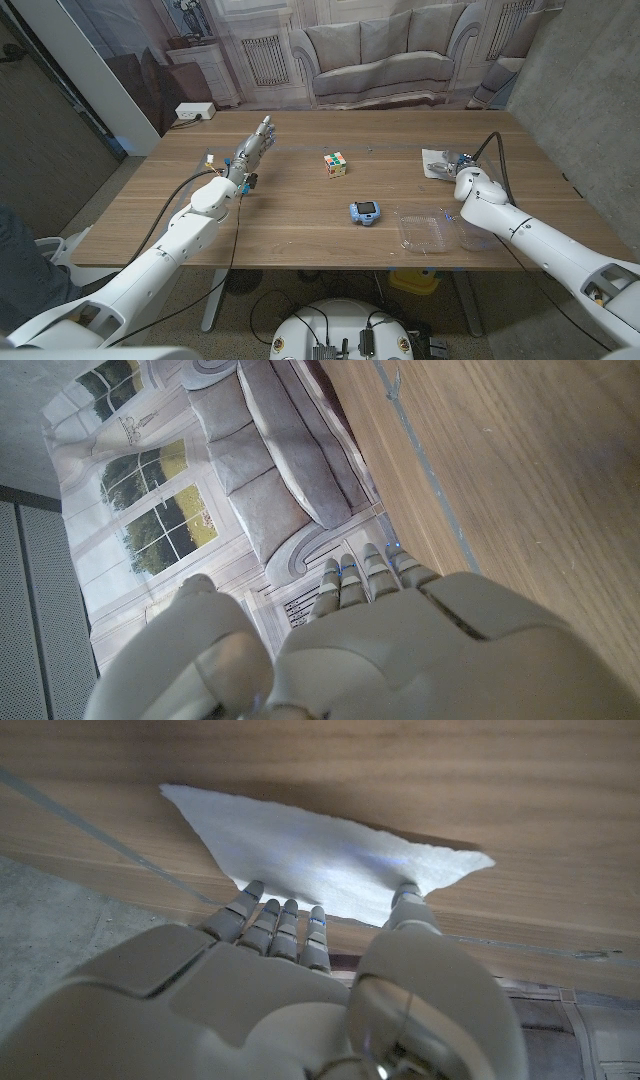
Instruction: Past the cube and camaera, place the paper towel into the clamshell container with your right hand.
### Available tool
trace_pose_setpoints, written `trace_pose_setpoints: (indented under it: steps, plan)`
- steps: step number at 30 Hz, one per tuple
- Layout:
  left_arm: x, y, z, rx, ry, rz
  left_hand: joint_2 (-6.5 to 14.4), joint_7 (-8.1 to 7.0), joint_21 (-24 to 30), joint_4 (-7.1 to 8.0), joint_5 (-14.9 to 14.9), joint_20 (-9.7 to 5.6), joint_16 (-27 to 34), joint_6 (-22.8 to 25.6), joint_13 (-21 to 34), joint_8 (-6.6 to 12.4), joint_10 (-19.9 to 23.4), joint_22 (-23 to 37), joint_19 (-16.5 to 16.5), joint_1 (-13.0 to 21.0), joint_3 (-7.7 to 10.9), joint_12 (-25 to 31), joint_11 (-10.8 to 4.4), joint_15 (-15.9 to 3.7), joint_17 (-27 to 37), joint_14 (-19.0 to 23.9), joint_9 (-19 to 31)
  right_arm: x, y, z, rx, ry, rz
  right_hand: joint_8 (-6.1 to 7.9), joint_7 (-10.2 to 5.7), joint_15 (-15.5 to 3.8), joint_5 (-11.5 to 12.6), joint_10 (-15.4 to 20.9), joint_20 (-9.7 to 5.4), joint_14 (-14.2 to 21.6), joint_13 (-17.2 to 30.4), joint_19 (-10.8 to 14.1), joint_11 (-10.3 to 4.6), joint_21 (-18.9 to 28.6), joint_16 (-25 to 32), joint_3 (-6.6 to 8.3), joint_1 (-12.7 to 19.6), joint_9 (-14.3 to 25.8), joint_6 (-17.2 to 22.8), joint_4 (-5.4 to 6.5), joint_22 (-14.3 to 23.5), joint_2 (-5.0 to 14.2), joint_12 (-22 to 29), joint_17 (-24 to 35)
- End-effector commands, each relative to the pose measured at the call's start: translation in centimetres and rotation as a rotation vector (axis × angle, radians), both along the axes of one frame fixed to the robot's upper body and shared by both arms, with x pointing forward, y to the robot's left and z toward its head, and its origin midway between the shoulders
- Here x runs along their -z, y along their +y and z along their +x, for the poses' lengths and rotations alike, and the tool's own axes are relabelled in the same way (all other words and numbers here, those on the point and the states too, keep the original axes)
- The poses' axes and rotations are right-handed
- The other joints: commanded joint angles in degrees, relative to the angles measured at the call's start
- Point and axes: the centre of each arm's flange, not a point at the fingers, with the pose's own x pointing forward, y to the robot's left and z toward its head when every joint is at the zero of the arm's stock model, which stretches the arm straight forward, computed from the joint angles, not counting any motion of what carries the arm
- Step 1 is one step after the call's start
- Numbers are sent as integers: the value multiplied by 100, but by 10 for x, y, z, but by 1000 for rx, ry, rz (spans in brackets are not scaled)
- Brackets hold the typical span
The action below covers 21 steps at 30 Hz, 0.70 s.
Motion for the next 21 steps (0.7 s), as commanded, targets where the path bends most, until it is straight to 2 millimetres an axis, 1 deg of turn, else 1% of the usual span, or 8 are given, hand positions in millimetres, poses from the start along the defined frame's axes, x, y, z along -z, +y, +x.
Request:
trace_pose_setpoints:
  steps: [1, 9, 13, 14, 15, 17, 18, 21]
  plan:
    - [-1, -2, 0, 4, -1, 3, 30, 8, -14, 12, -7, -5, -10, 35, 25, -12, 15, 18, -68, 21, -21, 4, -21, -16, 20, -4, 9, 5, -1, 0, 4, -7, 2, 61, -41, -57, 4, 106, -138, 143, 18, 185, -9, 62, 50, 73, 256, 27, 100, -84, 30, 35, 68, 10]
    - [-1, -3, 0, 5, 0, 1, 34, -2, -13, 13, -10, 11, -9, 29, 25, -16, 6, 19, -70, 23, -30, 0, -25, -12, 20, -3, 9, 4, -1, 0, 6, -13, 1, 95, -76, -168, -41, 280, -199, 449, 17, 567, -57, 160, 95, 224, 604, 33, 263, -117, 45, 116, 116, 14]
    - [0, -3, -1, 3, 0, 0, 36, -2, -14, 14, -11, 19, -8, 32, 25, -15, 7, 19, -75, 24, -33, 0, -36, -17, 20, -1, 9, 2, -1, 0, 9, -21, 3, 115, -81, -260, -109, 476, -304, 773, 16, 950, -97, 274, 146, 320, 817, 37, 404, -94, 58, 174, 163, 27]
    - [0, -3, -1, 3, 0, 0, 36, -1, -15, 14, -11, 20, -8, 33, 25, -15, 6, 19, -77, 23, -35, 0, -34, -17, 20, -2, 10, 1, -1, 0, 9, -22, 2, 130, -82, -299, -127, 528, -323, 862, 15, 1056, -156, 308, 158, 357, 894, 38, 470, -103, 61, 203, 175, 27]
    - [0, -3, -1, 2, -1, 0, 37, -2, -15, 14, -12, 21, -8, 31, 25, -16, 8, 19, -78, 24, -36, 1, -30, -17, 20, -2, 10, 0, -1, 0, 11, -22, 2, 175, -118, -368, -187, 748, -358, 1026, 15, 1284, -200, 379, 168, 385, 983, 40, 657, -88, 66, 201, 236, 33]
    - [1, -3, -1, 1, -1, -3, 38, -5, -15, 14, -12, 27, -8, 29, 25, -16, 10, 19, -78, 24, -38, 1, -33, -16, 20, -1, 10, -1, -1, 1, 13, -16, -1, 267, -140, -462, -231, 926, -390, 1163, 14, 1491, -215, 444, 174, 411, 1054, 44, 984, -68, 69, 214, 278, 42]
    - [1, -3, -2, 2, -1, -3, 38, 1, -15, 15, -13, 30, -8, 29, 25, -17, 12, 19, -80, 24, -39, 2, -48, -16, 21, -3, 10, -2, -1, 1, 13, -13, -1, 338, -210, -491, -266, 1143, -447, 1326, 14, 1635, -224, 486, 194, 427, 1096, 48, 1271, -43, 71, 221, 334, 51]
    - [1, -3, -2, 0, -1, -4, 39, -3, -15, 15, -14, 40, -9, 30, 25, -17, 7, 19, -83, 24, -43, 0, -42, -18, 21, -5, 10, -3, 0, 2, 12, -9, -3, 421, -237, -582, -308, 1438, -507, 1586, 12, 1876, -317, 563, 230, 452, 1152, 51, 1648, -19, 75, 241, 403, 61]
